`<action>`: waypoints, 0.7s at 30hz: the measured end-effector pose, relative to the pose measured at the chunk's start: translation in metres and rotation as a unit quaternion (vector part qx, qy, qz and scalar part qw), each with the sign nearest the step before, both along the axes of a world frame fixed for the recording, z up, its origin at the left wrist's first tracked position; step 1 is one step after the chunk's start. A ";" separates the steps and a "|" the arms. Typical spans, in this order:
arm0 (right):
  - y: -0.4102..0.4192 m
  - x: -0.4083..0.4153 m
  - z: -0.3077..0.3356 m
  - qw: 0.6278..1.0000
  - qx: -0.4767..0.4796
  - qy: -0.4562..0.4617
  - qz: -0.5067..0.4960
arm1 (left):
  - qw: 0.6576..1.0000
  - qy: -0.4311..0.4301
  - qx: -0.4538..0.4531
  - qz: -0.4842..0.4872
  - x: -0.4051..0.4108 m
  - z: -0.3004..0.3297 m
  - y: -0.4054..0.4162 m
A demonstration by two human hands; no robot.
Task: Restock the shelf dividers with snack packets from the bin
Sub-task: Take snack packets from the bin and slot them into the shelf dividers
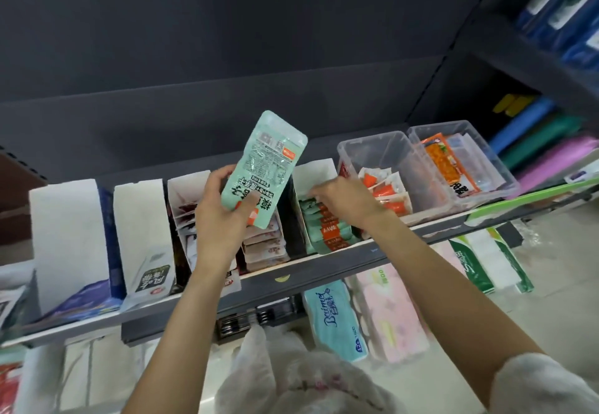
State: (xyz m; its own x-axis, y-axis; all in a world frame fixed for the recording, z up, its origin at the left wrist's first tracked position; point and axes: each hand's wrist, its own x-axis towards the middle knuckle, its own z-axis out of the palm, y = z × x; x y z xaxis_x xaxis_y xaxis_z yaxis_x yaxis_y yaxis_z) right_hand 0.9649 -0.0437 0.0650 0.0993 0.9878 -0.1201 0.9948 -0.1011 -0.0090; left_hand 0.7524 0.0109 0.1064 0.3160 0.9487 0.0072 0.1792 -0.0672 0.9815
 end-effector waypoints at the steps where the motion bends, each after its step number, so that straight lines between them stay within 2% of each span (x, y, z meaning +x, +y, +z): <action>1: -0.003 0.001 -0.001 0.999 -0.019 0.045 -0.012 | 1.000 0.012 0.014 -0.001 0.001 0.002 0.002; 3: -0.013 0.002 0.000 0.988 -0.026 0.146 -0.034 | 0.998 0.042 0.047 -0.006 0.006 0.006 0.008; 5: -0.025 0.004 0.004 0.980 -0.004 0.193 -0.044 | 0.988 0.106 0.115 -0.013 0.014 0.011 0.014; 8: -0.040 0.007 0.004 0.981 0.070 0.174 -0.053 | 0.949 0.190 0.246 -0.057 0.036 0.017 0.022; 12: -0.051 0.006 -0.002 0.972 0.134 0.173 -0.082 | 0.917 0.231 0.297 -0.133 0.067 0.026 0.026; 14: -0.054 0.002 0.002 0.952 0.226 0.172 -0.117 | 0.933 0.215 0.251 -0.142 0.073 0.028 0.026; 17: -0.051 -0.008 0.010 0.939 0.301 0.136 -0.100 | 0.981 0.112 0.079 -0.135 0.075 0.025 0.022; 19: -0.043 -0.016 0.016 0.940 0.324 0.085 -0.064 | 0.991 0.031 -0.023 -0.125 0.078 0.020 0.015; 21: -0.033 -0.016 0.020 0.921 0.383 0.053 -0.043 | 0.986 -0.038 -0.115 -0.118 0.080 0.021 0.008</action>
